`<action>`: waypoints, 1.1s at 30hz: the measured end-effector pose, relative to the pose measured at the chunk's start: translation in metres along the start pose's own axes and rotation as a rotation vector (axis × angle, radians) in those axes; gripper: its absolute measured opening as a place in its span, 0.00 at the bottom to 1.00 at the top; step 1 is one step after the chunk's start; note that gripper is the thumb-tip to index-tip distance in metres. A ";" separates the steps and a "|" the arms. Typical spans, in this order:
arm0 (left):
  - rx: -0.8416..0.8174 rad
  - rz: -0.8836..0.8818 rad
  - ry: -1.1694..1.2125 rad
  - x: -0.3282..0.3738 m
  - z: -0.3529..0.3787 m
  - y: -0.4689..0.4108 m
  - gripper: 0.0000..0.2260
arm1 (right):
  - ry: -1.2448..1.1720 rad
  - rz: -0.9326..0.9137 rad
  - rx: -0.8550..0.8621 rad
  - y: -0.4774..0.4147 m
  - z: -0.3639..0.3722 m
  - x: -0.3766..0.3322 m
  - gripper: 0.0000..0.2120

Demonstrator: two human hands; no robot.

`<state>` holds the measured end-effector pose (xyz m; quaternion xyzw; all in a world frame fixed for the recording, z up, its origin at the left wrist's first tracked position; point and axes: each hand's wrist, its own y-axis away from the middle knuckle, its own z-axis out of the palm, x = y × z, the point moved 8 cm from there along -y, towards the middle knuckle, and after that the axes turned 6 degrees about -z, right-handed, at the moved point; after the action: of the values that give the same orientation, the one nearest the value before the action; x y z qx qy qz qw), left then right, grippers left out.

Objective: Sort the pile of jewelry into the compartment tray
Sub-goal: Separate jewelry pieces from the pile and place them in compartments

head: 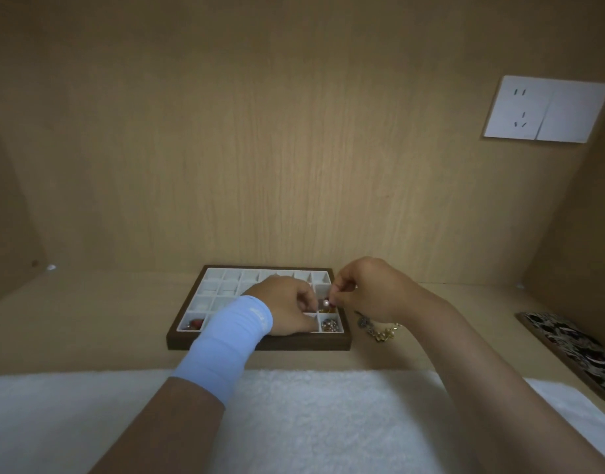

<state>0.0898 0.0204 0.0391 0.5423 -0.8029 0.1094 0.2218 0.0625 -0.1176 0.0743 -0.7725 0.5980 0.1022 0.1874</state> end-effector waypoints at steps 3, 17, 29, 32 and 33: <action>0.009 -0.012 -0.084 0.002 0.001 -0.002 0.07 | 0.029 0.007 -0.050 0.000 0.003 -0.002 0.08; 0.009 0.034 0.019 0.000 -0.023 0.005 0.07 | 0.094 -0.106 -0.142 0.001 0.027 -0.028 0.04; -0.074 -0.021 -0.059 -0.001 -0.013 0.007 0.05 | 0.227 -0.149 -0.186 0.004 0.042 -0.042 0.10; -0.063 -0.012 -0.068 0.001 -0.012 0.005 0.06 | 0.196 -0.133 -0.235 0.003 0.043 -0.037 0.11; -0.055 -0.010 -0.073 0.001 -0.011 0.005 0.06 | 0.169 -0.124 -0.249 0.003 0.044 -0.035 0.11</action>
<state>0.0879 0.0262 0.0498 0.5437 -0.8105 0.0664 0.2075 0.0537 -0.0694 0.0473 -0.8310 0.5457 0.0984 0.0452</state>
